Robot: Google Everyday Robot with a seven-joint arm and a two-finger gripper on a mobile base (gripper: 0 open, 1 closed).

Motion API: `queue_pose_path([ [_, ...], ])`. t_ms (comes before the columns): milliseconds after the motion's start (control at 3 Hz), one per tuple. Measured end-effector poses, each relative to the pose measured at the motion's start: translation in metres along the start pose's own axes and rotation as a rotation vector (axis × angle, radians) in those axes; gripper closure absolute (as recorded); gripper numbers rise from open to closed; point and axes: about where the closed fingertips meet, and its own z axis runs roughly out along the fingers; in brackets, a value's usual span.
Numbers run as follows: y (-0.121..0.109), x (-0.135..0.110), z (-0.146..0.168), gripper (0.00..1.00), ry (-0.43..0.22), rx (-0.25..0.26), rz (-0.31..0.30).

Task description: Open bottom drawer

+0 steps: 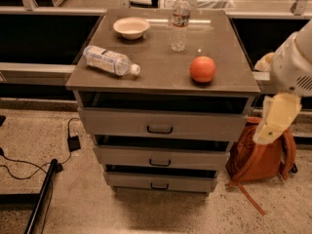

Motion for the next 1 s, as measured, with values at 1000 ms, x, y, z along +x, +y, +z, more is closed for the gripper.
queue_pose_path([
  [1000,0.062,0.027,0.137,0.00,-0.140,-0.110,-0.151],
])
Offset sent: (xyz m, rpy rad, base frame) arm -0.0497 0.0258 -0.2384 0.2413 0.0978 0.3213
